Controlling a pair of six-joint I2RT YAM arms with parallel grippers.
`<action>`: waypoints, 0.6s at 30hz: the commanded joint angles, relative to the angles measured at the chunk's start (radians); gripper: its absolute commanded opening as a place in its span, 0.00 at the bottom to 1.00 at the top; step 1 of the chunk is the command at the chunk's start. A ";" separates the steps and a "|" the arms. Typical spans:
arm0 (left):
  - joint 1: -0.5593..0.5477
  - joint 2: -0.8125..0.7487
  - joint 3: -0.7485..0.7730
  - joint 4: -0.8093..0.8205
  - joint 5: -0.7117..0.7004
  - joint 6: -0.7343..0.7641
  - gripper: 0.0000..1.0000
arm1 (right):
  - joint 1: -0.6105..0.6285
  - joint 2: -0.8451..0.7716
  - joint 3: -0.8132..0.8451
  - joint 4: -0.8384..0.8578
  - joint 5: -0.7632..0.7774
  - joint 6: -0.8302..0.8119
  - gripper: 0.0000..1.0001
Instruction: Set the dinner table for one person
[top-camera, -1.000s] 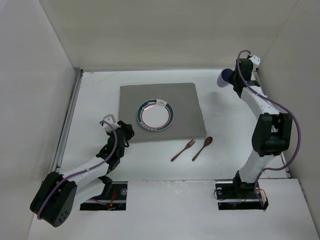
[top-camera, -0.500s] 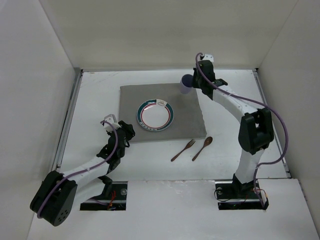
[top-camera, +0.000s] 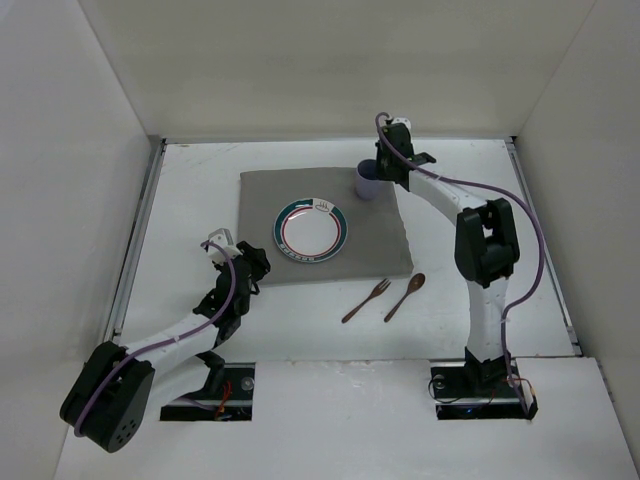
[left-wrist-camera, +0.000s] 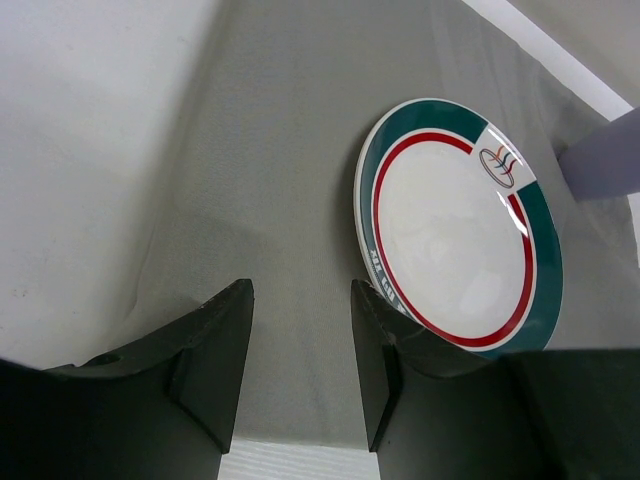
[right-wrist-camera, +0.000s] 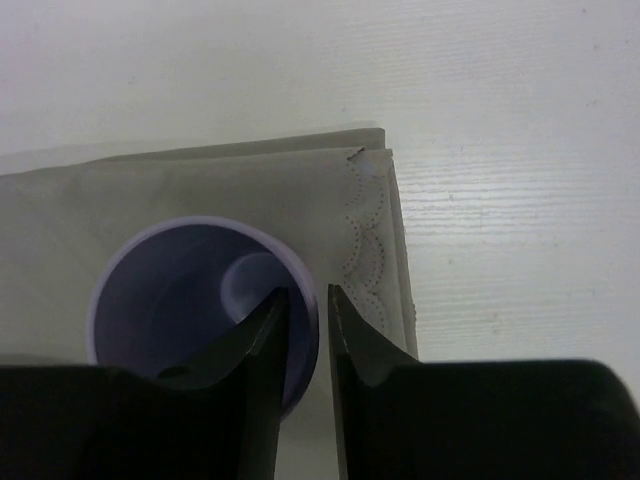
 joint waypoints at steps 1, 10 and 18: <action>0.006 -0.011 0.027 0.052 -0.007 0.004 0.42 | -0.002 0.006 0.053 -0.005 0.006 -0.014 0.34; -0.007 -0.022 0.028 0.051 -0.013 0.009 0.42 | -0.002 -0.084 0.050 0.001 0.023 -0.010 0.65; -0.047 -0.031 0.062 0.041 0.064 0.062 0.34 | 0.007 -0.271 -0.051 0.052 0.023 -0.014 0.79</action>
